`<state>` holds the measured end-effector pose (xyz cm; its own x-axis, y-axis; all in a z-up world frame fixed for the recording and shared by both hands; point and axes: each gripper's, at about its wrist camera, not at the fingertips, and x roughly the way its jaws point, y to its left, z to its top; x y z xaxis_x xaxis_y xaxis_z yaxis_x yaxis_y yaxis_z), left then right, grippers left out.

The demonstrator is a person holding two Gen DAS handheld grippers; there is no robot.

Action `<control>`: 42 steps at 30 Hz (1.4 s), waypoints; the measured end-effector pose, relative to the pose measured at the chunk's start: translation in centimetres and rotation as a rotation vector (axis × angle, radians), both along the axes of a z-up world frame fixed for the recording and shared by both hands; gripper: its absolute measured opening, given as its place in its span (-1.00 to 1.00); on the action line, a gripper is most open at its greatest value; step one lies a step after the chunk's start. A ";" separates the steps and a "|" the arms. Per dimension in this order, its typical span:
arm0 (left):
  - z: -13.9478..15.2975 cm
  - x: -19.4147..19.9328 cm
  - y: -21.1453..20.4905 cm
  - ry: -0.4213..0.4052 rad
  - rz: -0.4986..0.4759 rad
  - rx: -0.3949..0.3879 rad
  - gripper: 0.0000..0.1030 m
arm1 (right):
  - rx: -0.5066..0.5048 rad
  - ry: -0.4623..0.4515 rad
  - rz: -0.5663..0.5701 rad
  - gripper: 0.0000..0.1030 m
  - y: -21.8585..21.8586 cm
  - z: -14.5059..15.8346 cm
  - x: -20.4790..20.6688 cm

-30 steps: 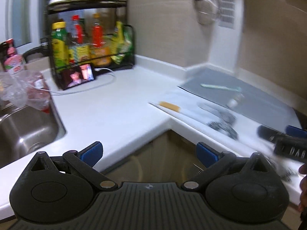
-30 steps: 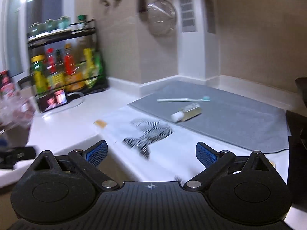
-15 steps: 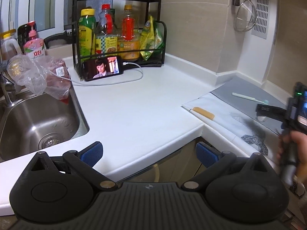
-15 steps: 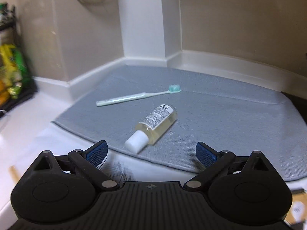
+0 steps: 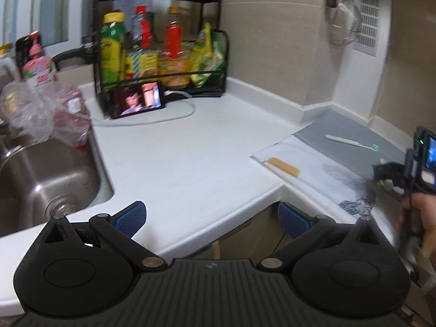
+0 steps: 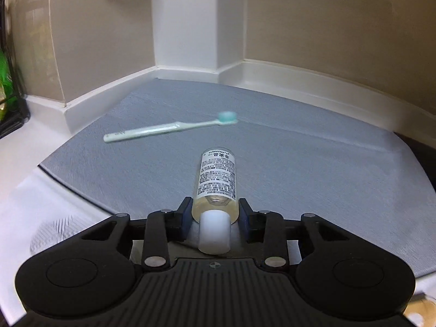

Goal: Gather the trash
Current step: 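Grasp the small lotion bottle on the mat with the right gripper, then grasp the mint-green toothbrush with left gripper while right gripper holds the bottle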

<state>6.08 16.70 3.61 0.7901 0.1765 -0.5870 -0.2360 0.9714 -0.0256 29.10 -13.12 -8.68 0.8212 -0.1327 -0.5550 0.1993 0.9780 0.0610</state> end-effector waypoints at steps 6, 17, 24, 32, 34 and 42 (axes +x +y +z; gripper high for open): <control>1.1 3.7 -4.1 -0.011 -0.139 0.045 1.00 | 0.090 -0.054 0.071 -0.27 -3.9 -0.5 -5.0; 2.4 18.8 -14.0 -0.051 -0.466 0.111 1.00 | 0.401 -0.124 0.086 -0.28 -8.7 -1.3 -5.1; -1.6 28.0 -19.3 -0.037 -0.599 0.296 1.00 | 0.259 -0.091 0.087 -0.23 -6.5 -0.6 -4.1; -7.0 35.4 -24.7 0.043 -0.743 0.436 1.00 | 0.288 -0.101 0.104 -0.03 -6.6 -0.7 -4.5; -7.8 37.2 -25.3 0.091 -0.781 0.421 1.00 | 0.294 -0.102 0.102 -0.03 -6.6 -0.7 -4.4; -8.3 40.3 -23.8 0.213 -0.827 0.167 -0.48 | 0.321 -0.112 0.094 -0.03 -6.9 -0.9 -4.5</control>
<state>46.36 -7.15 -4.67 0.5789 -0.3086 -0.7547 0.5635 0.8204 0.0968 24.59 -20.07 -9.58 0.8795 0.1134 -0.4622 0.0837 0.9192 0.3848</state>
